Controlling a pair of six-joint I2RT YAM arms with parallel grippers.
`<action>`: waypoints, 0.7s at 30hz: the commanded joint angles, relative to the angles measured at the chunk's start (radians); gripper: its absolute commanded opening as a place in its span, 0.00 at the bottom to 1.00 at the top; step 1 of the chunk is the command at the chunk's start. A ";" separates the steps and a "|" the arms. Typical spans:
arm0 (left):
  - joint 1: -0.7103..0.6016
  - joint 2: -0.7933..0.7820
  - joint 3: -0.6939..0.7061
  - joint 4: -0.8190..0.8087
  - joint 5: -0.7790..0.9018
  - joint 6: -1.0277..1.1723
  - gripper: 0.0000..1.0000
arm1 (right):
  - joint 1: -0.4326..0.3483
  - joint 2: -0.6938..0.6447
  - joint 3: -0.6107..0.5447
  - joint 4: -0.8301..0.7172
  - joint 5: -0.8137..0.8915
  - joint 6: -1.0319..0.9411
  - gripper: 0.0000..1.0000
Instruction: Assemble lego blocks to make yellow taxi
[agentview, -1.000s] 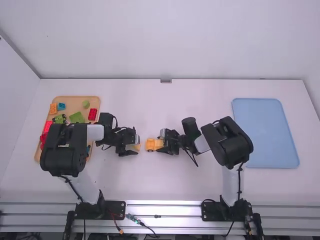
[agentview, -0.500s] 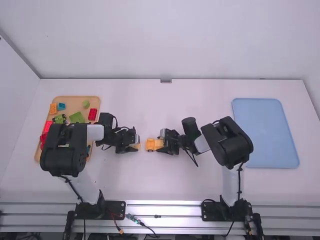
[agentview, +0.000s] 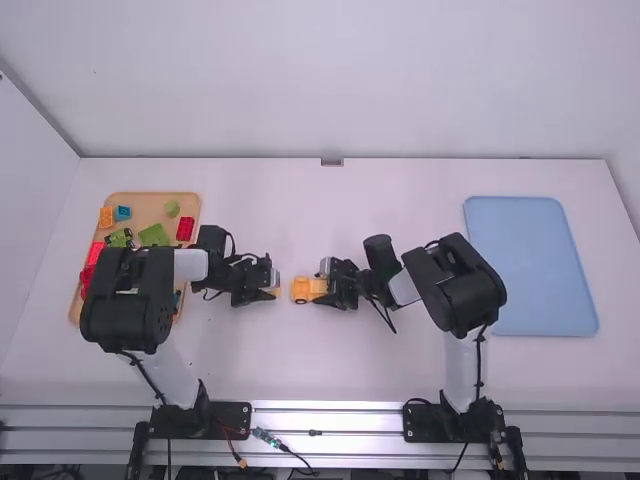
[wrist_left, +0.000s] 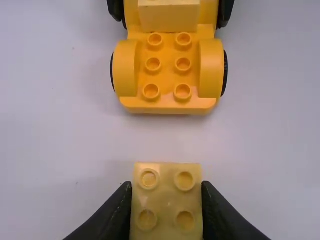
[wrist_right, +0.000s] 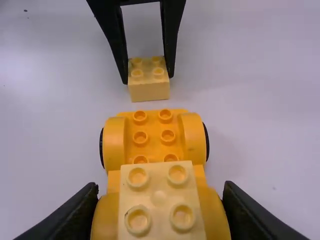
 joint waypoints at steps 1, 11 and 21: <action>0.003 0.011 -0.005 0.010 0.027 -0.017 0.34 | 0.004 0.020 -0.007 -0.013 0.020 0.006 0.56; -0.005 -0.010 0.058 -0.030 0.126 -0.146 0.36 | 0.004 0.020 -0.006 -0.013 0.020 0.007 0.56; -0.059 -0.010 0.192 -0.224 0.055 -0.102 0.34 | 0.004 0.020 -0.007 -0.013 0.020 0.007 0.57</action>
